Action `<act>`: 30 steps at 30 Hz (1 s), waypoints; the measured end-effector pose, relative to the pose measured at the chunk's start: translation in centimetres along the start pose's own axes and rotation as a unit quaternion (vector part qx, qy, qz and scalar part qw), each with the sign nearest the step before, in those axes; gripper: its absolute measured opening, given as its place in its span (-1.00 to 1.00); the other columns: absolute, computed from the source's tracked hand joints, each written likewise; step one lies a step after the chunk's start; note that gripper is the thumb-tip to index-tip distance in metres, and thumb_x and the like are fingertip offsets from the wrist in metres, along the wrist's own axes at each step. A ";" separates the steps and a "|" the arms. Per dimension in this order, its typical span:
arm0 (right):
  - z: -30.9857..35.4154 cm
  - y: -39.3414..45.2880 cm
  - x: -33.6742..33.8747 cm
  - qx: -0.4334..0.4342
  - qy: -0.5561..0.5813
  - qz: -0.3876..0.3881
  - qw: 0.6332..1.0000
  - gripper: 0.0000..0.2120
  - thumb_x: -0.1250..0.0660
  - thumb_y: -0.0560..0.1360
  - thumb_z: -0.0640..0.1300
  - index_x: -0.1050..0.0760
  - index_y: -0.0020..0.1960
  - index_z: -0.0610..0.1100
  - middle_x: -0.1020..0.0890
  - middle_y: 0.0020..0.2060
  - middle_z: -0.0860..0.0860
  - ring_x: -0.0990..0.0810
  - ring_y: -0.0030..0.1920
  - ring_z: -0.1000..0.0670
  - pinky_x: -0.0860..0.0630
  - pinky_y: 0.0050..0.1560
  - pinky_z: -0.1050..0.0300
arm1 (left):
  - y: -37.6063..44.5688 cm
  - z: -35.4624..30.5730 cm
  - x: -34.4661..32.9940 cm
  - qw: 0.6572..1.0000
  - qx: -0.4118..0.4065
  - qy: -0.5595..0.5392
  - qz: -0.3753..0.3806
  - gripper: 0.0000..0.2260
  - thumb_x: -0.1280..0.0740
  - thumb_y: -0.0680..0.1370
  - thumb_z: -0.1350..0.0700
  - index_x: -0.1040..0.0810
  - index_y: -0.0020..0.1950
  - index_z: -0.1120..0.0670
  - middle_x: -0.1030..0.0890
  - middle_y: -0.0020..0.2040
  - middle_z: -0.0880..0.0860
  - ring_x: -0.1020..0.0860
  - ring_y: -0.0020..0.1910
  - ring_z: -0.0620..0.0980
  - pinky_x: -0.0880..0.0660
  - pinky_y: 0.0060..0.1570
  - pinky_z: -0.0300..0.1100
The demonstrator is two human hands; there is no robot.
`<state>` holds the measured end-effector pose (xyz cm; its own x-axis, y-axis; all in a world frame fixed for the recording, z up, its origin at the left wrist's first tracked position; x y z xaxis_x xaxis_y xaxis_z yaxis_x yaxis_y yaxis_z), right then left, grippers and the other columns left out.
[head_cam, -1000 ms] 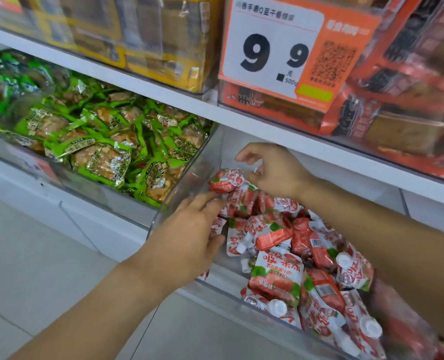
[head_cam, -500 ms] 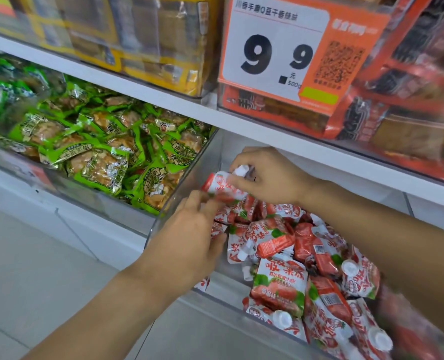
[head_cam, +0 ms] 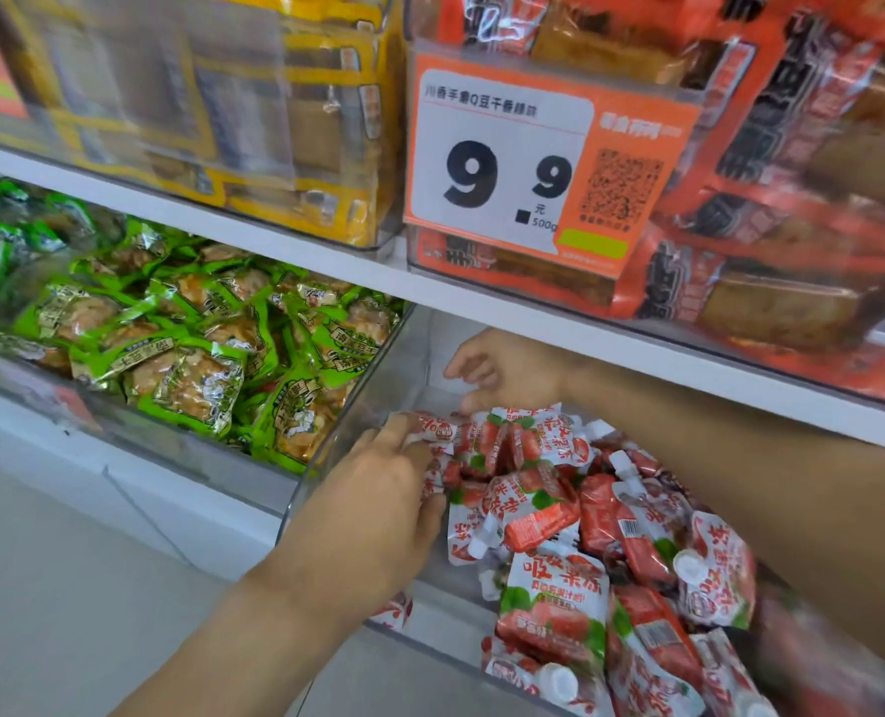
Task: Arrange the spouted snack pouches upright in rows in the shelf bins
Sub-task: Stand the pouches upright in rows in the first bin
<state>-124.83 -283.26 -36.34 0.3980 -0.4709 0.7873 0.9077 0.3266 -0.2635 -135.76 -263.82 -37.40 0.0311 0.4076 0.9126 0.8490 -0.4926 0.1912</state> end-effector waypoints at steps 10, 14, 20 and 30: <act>1.2 1.1 -0.6 -0.035 -0.289 0.144 0.946 -0.18 -0.59 0.32 0.03 -0.33 0.48 -0.08 -0.50 0.36 -0.03 -0.49 0.31 -0.07 -0.45 0.27 0.11 | 0.5 -0.1 0.2 0.999 0.025 0.019 0.033 -0.72 -0.21 0.57 -0.06 -0.47 0.24 -0.02 -0.29 0.33 -0.05 -0.40 0.21 -0.02 -0.39 0.21 -0.16; 1.0 -0.4 -0.7 -0.009 -0.307 0.082 0.948 -0.26 -0.58 0.32 0.04 -0.37 0.41 -0.08 -0.50 0.20 -0.03 -0.48 0.25 -0.08 -0.44 0.17 0.11 | 0.4 -0.2 0.5 0.998 0.040 0.027 0.030 -0.72 -0.24 0.58 -0.07 -0.48 0.21 0.04 -0.24 0.25 -0.02 -0.48 0.07 0.00 -0.40 0.11 -0.18; 1.0 -4.4 -0.8 0.066 -0.364 -0.175 0.913 -0.60 -0.40 0.48 -0.12 -0.34 0.25 -0.07 -0.50 0.02 -0.06 -0.56 -0.04 -0.14 -0.51 -0.24 0.03 | 0.5 -0.3 0.6 0.999 0.025 0.019 0.028 -0.70 -0.30 0.56 0.01 -0.45 0.25 0.07 -0.28 0.24 0.00 -0.44 0.15 0.00 -0.38 0.17 -0.19; 0.9 -1.6 -2.6 -0.026 -0.018 -0.079 0.996 -0.93 -0.37 0.55 -0.17 -0.51 -0.06 -0.16 -0.61 -0.16 -0.02 -0.63 0.04 -0.14 -0.57 0.11 -0.07 | -0.3 0.1 -0.2 0.999 0.035 -0.025 0.027 -0.42 -0.33 0.51 -0.01 -0.21 0.48 0.05 -0.33 0.34 0.07 -0.43 0.26 0.12 -0.40 0.25 -0.06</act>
<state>-127.46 -281.78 -37.45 0.2459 -0.4827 0.8406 0.9646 0.2074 -0.1630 -135.98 -263.67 -37.64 0.1022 0.4200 0.9018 0.8798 -0.4613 0.1151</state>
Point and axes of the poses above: each hand's wrist, its own y-axis towards the middle knuckle, its own x-axis out of the back of the hand, z = x × y, the point moved 1 cm from there along y, towards the middle knuckle
